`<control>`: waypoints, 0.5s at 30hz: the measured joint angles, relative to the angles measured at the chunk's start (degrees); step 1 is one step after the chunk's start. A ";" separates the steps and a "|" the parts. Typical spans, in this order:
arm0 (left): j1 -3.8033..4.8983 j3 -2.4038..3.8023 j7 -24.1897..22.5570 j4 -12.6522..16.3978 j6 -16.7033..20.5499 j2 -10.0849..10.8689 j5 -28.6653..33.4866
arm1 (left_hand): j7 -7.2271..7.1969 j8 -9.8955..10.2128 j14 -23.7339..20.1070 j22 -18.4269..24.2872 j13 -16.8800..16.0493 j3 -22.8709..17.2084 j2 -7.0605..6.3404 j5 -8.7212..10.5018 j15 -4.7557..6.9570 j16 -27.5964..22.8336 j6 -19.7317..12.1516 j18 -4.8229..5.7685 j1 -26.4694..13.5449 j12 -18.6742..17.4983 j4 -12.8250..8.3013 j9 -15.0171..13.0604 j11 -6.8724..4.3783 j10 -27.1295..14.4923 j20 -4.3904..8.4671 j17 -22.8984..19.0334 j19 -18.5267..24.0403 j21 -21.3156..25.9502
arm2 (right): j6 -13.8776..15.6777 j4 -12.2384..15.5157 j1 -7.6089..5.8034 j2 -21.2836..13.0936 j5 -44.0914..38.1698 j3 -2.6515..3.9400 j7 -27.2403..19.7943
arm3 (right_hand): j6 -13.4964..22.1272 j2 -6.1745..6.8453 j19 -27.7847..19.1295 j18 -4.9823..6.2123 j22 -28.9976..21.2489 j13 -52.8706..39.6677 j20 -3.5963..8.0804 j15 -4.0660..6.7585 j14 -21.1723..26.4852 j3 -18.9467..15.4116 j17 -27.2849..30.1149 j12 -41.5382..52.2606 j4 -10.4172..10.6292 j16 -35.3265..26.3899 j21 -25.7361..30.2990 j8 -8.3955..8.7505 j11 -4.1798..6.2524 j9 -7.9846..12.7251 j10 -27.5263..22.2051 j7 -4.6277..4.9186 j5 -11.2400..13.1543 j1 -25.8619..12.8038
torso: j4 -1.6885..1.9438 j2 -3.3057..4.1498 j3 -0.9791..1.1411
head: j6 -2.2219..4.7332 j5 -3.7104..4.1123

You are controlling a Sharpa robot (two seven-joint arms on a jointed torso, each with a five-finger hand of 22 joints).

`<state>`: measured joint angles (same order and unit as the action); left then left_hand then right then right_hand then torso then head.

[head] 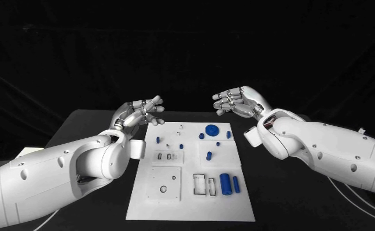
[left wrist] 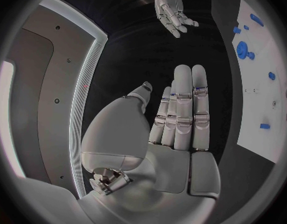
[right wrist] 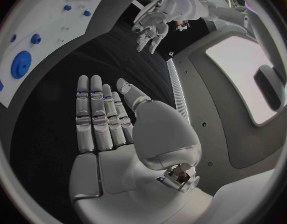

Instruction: Assemble the parts on the task board

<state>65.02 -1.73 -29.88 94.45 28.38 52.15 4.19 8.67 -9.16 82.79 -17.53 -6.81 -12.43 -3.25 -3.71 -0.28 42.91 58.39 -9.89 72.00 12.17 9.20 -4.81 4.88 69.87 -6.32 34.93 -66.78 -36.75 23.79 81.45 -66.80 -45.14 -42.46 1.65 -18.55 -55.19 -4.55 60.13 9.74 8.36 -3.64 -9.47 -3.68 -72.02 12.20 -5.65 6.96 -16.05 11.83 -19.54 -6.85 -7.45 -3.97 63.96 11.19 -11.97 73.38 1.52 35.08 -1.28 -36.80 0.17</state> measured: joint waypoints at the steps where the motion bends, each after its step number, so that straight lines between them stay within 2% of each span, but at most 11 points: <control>1: 0.01 0.00 0.09 0.94 -0.32 0.66 -0.08 | -0.20 0.33 0.27 -1.03 -0.31 -0.05 0.08 0.00 0.27 5.00 0.20 0.01 0.38 0.00 -0.20 0.11 -0.18 0.73 0.18 5.32 -0.18 -1.61 | -0.29 0.22 -0.29 -0.05 -2.78 0.06 0.86 | -0.78 0.49 1.34 0.00 0.47 -0.03 0.54 0.52 -1.82 0.00 -0.40 0.00 0.00 0.61 -1.02 0.00 0.36 -0.01 1.04 -0.24 0.00 -0.18 | 0.02 0.34 0.04 | 0.12 0.07; 4: 0.04 0.01 0.40 3.89 -1.29 2.37 -0.43 | 0.01 1.47 -1.07 -4.97 -1.40 -0.15 0.08 0.00 0.20 15.44 0.99 0.03 0.38 -0.07 -0.62 0.30 -0.41 1.53 0.63 16.60 0.26 -7.26 | -1.63 0.94 -1.17 -0.07 -11.75 0.25 3.96 | -2.56 1.35 4.65 0.00 1.81 -0.07 1.99 1.86 -6.40 0.16 -1.63 -0.57 -0.16 2.42 -3.85 0.00 1.27 0.00 3.44 -0.97 0.00 -0.62 | 0.21 1.43 0.15 | 0.54 0.45; 5: 0.06 0.02 0.50 4.79 -1.57 2.80 -0.55 | 0.01 1.91 -1.24 -7.47 -1.82 -0.20 0.08 0.00 0.33 17.92 0.99 0.03 0.38 -0.21 -0.86 0.39 -0.50 1.61 0.69 19.37 0.12 -9.87 | -2.13 1.13 -1.44 -0.07 -14.41 0.30 4.96 | -2.92 1.64 5.56 0.00 2.23 -0.07 2.35 2.24 -7.58 0.16 -2.09 -0.60 -0.16 3.08 -4.71 0.00 1.56 0.00 4.11 -1.34 0.00 -0.66 | 0.29 1.79 0.14 | 0.68 0.62; 6: 0.07 0.04 0.60 5.66 -1.86 3.18 -0.67 | 0.01 2.26 -1.29 -12.14 -2.29 -0.03 0.08 0.00 0.38 20.28 0.99 0.03 0.38 -0.21 -1.03 0.43 -0.48 1.80 0.66 22.00 -1.28 -13.89 | -2.67 1.31 -1.74 -0.06 -17.17 0.34 6.04 | -3.51 2.09 6.38 0.00 2.69 -0.13 2.77 2.60 -8.66 0.16 -2.63 -0.84 -0.16 3.87 -5.63 0.05 1.83 0.00 4.72 -1.49 0.00 -0.77 | 0.40 2.15 0.15 | 0.88 0.79; 8: 0.08 0.05 0.82 7.58 -2.50 3.83 -0.93 | 0.01 2.90 -1.29 -21.04 -3.41 0.19 0.08 0.00 0.38 24.10 0.99 1.28 0.38 -0.21 -1.25 0.43 -0.48 1.80 0.44 26.27 -3.94 -21.58 | -3.92 1.63 -2.42 0.04 -23.41 0.43 8.64 | -4.40 2.41 7.85 0.01 3.56 -0.16 3.43 3.19 -10.33 0.35 -3.86 -1.35 0.03 5.71 -7.34 0.45 2.47 -0.03 5.72 -1.99 0.00 -1.09 | 0.72 3.07 0.11 | 1.36 1.14; 10: 0.08 0.07 1.01 8.93 -2.99 4.19 -1.11 | 0.01 3.24 -1.39 -25.62 -4.20 0.26 0.08 0.00 0.29 25.63 0.99 1.45 0.38 -0.06 -1.32 0.43 -0.48 1.80 0.32 28.07 -4.81 -25.36 | -4.91 1.84 -2.92 0.19 -28.38 0.46 10.84 | -5.18 2.86 8.89 0.00 4.37 -0.27 4.07 3.69 -11.46 0.40 -5.18 -1.78 0.07 7.75 -8.90 0.64 2.86 -0.08 6.70 -2.31 0.00 -1.53 | 0.99 3.91 0.04 | 1.72 1.41; 12: 0.08 0.17 1.21 10.11 -3.52 4.46 -1.30 | 0.01 3.40 -1.50 -27.59 -4.77 0.42 0.08 0.00 0.18 25.98 0.99 1.45 0.38 0.16 -1.48 0.43 -0.45 1.77 0.30 28.64 -4.98 -27.09 | -5.89 2.04 -3.46 0.37 -33.57 0.49 13.23 | -5.81 3.24 10.15 0.00 5.28 -0.30 4.47 4.08 -11.84 0.49 -6.84 -2.06 0.16 10.40 -10.63 1.01 3.36 -0.08 7.20 -2.80 0.36 -1.91 | 1.19 4.58 -0.01 | 1.98 1.60; 14: 0.09 0.42 1.37 10.99 -3.93 4.73 -1.43 | 0.01 3.58 -2.10 -28.12 -5.18 0.49 0.08 0.00 -0.02 26.04 0.98 1.45 0.38 0.16 -1.55 0.43 -0.29 0.96 0.16 28.55 -4.84 -27.73 | -6.55 2.19 -3.95 0.50 -37.58 0.53 15.14 | -7.12 4.75 13.14 0.00 8.01 -0.33 5.42 4.77 -11.96 1.18 -12.32 -3.15 0.54 19.41 -15.58 2.34 3.88 -0.23 7.48 -3.48 1.34 -3.42 | 1.38 5.31 -0.07 | 2.15 1.72; 15: 0.13 0.55 1.45 11.56 -4.17 4.93 -1.50 | 0.04 3.58 -2.11 -28.15 -5.32 0.49 0.08 0.00 -0.02 26.04 0.95 1.45 0.38 0.16 -1.55 0.43 -0.15 0.82 -0.02 28.49 -4.66 -27.76 | -6.92 2.33 -4.23 0.57 -39.98 0.60 16.30 | -7.31 4.87 13.61 0.01 8.91 -0.33 5.52 4.82 -11.91 1.55 -14.16 -3.20 0.71 22.52 -17.09 2.67 3.97 -0.29 7.35 -3.68 1.44 -3.54 | 1.45 5.63 -0.10 | 2.21 1.76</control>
<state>65.15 -1.19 -28.43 106.01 24.21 57.08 2.70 8.71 -5.58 80.68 -45.68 -12.13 -11.94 -3.17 -3.71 -0.31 68.95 59.34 -8.44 72.38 12.33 7.65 -4.38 4.73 70.69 -6.34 63.42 -71.44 -64.50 16.87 83.78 -71.03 -44.58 -82.44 2.26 -2.25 -62.51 0.32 73.74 9.75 17.26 -3.97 -3.95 1.14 -83.92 13.74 -19.81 3.76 -15.34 34.35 -36.63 -4.18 -3.48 -4.26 71.31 7.51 -10.54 69.84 2.97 40.72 -1.38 -34.60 1.93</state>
